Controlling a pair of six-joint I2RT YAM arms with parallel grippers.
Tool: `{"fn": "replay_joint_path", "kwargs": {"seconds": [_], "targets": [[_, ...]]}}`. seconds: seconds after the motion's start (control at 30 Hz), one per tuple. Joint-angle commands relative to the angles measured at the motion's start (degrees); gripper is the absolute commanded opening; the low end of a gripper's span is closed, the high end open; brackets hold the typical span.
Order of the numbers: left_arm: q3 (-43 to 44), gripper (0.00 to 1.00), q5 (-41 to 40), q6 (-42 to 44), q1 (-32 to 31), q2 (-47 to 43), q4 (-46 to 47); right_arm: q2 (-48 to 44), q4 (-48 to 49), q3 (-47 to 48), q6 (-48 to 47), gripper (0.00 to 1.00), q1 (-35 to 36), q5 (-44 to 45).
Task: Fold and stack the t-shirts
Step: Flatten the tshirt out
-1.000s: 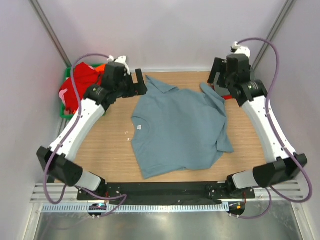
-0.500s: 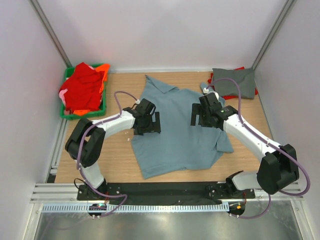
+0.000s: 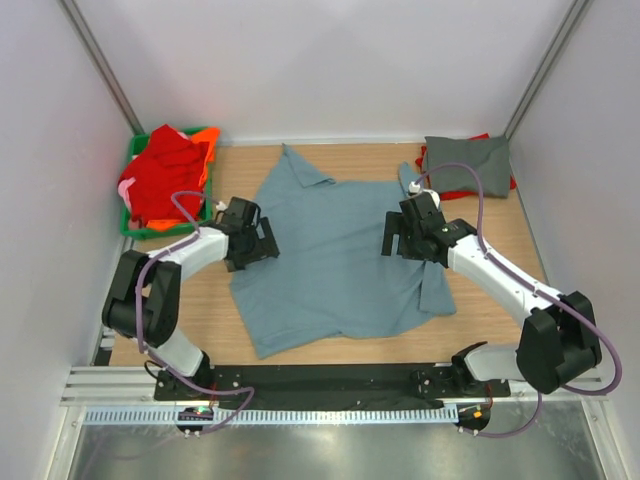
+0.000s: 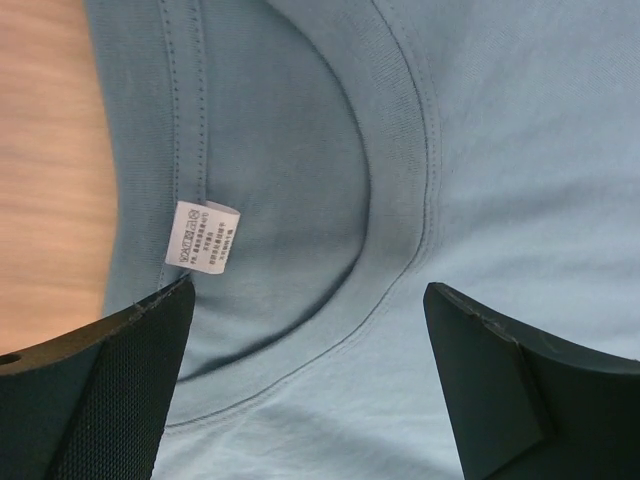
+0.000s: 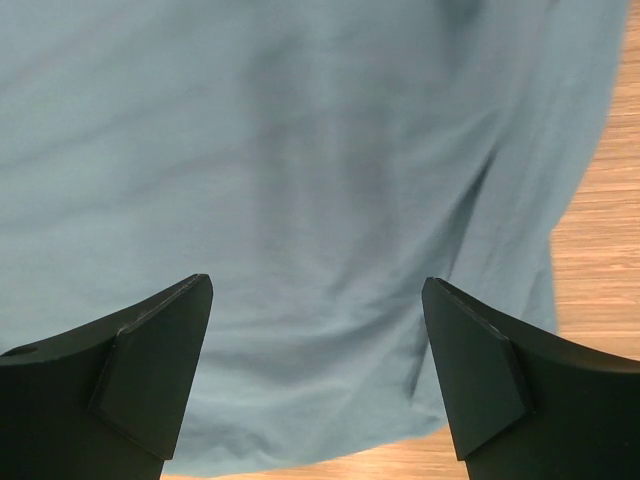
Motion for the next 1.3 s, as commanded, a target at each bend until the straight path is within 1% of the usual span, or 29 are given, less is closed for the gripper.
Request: {"fn": "replay_joint_path", "kwargs": {"seconds": [0.0, 0.07, 0.1, 0.17, 0.27, 0.33, 0.4, 0.43, 0.47, 0.5, 0.53, 0.57, 0.6, 0.63, 0.67, 0.7, 0.73, 0.77, 0.8, 0.83, 0.87, 1.0, 1.07, 1.13, 1.27], "targets": [[-2.0, 0.97, -4.9, 1.9, 1.8, -3.3, -5.7, -0.1, 3.6, -0.1, 1.3, 0.92, 0.3, -1.1], [-0.8, 0.98, -9.7, 1.0, 1.9, -4.1, -10.2, 0.5, 3.6, 0.6, 1.4, 0.91, 0.8, -1.7], [-0.7, 0.98, -10.3, 1.2, 2.0, -5.4, -11.0, 0.6, 3.3, 1.3, 1.5, 0.92, 1.7, -1.6], [-0.4, 0.98, -10.5, 1.4, 2.1, -7.0, -13.4, 1.1, 3.5, 2.2, 1.6, 0.91, 3.1, -1.6], [0.4, 0.98, -9.6, 1.5, 1.8, -11.7, -16.0, 3.4, 3.6, 5.7, 2.1, 0.91, 6.0, -0.6], [3.2, 0.98, -10.5, 2.6, 1.5, -15.6, -18.6, 5.6, 4.0, 8.5, 2.0, 0.91, 7.5, -0.4], [5.9, 0.98, -11.0, 5.0, 1.1, -18.1, -23.5, 10.5, 3.5, 15.0, 1.1, 0.91, 10.5, 0.5], [7.9, 0.99, -11.1, 6.2, 1.0, -21.1, -25.4, 12.7, 2.9, 17.9, -0.3, 0.90, 12.7, 1.4], [8.2, 0.99, -10.6, 7.1, 1.0, -23.0, -26.0, 17.1, 2.3, 24.1, -1.2, 0.89, 14.0, 2.3], [8.2, 0.99, -10.1, 7.8, 1.0, -24.9, -26.3, 19.6, 1.0, 27.4, -2.1, 0.89, 14.7, 3.4], [7.6, 0.99, -7.9, 7.6, 0.9, -29.0, -26.7, 22.3, 0.4, 30.9, -4.1, 0.87, 15.2, 4.5], [6.8, 0.99, -6.3, 7.5, 0.9, -31.0, -26.6, 27.8, -0.4, 38.0, -5.0, 0.86, 16.0, 5.1], [5.9, 0.99, -4.4, 7.2, 0.9, -33.1, -26.3, 30.8, -1.9, 41.7, -5.9, 0.84, 16.0, 5.5], [4.1, 0.99, -2.3, 5.9, 0.9, -37.2, -26.9, 33.7, -2.4, 45.2, -7.5, 0.82, 16.1, 6.0], [3.2, 0.99, -1.3, 5.0, 0.9, -39.0, -27.0, 39.4, -2.9, 52.4, -8.4, 0.80, 16.1, 6.0], [1.0, 0.98, -0.5, 4.4, 0.9, -41.3, -26.7, 42.4, -3.9, 56.2, -9.2, 0.79, 16.1, 6.6], [0.0, 0.98, 0.1, 3.7, 0.9, -43.2, -26.5, 45.3, -4.4, 60.1, -9.9, 0.75, 16.1, 7.3], [-1.0, 0.98, 0.1, 3.5, 0.9, -47.0, -26.6, 50.7, -5.0, 67.5, -11.3, 0.72, 16.1, 7.5], [-2.5, 0.98, -0.4, 3.3, 0.9, -48.9, -26.5, 53.4, -5.7, 71.3, -11.9, 0.70, 16.1, 8.1], [-3.2, 0.98, -0.9, 3.2, 0.9, -50.5, -26.0, 57.9, -5.8, 74.4, -12.3, 0.61, 16.1, 9.0], [-3.5, 0.98, -1.4, 3.2, 0.9, -52.3, -25.6, 59.7, -5.1, 78.9, -12.9, 0.58, 16.1, 9.9], [-4.3, 0.98, -3.5, 3.6, 0.9, -58.5, -23.6, 64.9, 5.3, 81.9, -14.1, 0.57, 16.1, 7.3], [-4.7, 0.98, -4.0, 3.6, 0.9, -59.3, -22.4, 67.8, 9.2, 83.5, -14.8, 0.57, 16.0, 7.6], [-4.1, 0.98, -4.1, 3.6, 0.9, -58.8, -23.8, 70.8, 11.1, 85.3, -15.4, 0.56, 16.0, 8.2], [-4.0, 0.96, -2.9, 3.7, 0.9, -57.9, -23.9, 74.1, 17.9, 87.6, -16.9, 0.56, 15.8, 8.2]]}}
